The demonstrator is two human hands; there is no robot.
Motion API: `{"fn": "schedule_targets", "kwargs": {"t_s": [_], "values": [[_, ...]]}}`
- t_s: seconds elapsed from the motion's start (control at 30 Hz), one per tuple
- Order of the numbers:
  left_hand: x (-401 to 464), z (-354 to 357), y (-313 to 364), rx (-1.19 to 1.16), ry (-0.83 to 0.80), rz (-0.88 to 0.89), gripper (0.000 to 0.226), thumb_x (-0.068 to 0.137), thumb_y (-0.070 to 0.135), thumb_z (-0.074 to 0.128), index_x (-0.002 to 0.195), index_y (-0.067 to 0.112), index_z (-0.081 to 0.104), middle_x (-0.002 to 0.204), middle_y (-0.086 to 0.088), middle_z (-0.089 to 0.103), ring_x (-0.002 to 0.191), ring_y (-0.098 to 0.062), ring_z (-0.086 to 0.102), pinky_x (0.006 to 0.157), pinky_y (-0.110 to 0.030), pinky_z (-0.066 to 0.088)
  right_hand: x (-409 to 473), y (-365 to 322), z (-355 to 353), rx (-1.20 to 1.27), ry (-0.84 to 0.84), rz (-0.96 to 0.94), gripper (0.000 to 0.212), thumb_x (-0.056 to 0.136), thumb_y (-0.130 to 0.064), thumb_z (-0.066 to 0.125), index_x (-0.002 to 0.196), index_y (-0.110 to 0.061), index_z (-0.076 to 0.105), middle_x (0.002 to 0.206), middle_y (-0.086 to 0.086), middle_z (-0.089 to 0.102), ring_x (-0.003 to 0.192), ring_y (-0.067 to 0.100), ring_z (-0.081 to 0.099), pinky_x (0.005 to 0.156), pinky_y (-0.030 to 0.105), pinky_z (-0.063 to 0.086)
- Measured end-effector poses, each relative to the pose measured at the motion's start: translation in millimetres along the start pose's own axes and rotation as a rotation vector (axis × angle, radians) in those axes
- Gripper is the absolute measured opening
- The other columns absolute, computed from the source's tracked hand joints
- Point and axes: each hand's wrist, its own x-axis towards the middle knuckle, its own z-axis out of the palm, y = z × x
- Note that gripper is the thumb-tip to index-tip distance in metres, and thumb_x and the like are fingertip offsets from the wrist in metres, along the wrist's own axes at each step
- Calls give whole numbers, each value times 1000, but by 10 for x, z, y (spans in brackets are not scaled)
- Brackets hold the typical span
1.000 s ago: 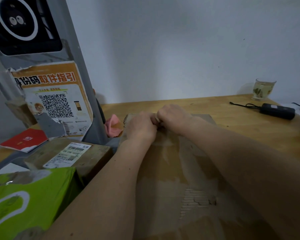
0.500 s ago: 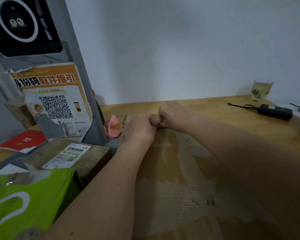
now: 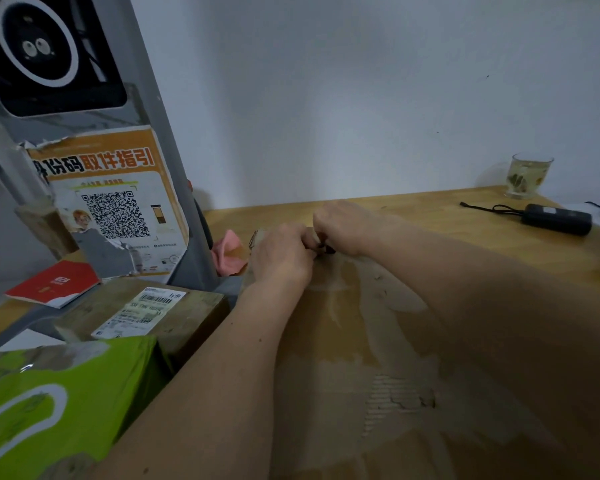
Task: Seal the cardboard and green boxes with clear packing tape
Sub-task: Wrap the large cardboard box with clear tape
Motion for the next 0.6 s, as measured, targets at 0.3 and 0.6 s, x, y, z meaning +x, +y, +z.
{"fn": "schedule_targets", "kwargs": {"t_s": [0.3, 0.6], "values": [[25, -6, -50, 4, 29, -16, 26, 92, 23, 64, 69, 34, 63, 102, 5, 69, 103, -20, 58, 80, -29, 42, 46, -50, 54, -113, 72, -29, 19, 92, -8, 49, 104, -2, 63, 115, 16, 64, 109, 31, 59, 70, 29, 31], [10, 31, -15, 12, 21, -16, 34, 92, 21, 64, 63, 35, 56, 101, 5, 68, 96, -20, 58, 78, -33, 45, -16, -24, 58, -98, 60, -18, 19, 91, -12, 54, 104, -5, 64, 113, 15, 65, 107, 32, 59, 69, 30, 32]]}}
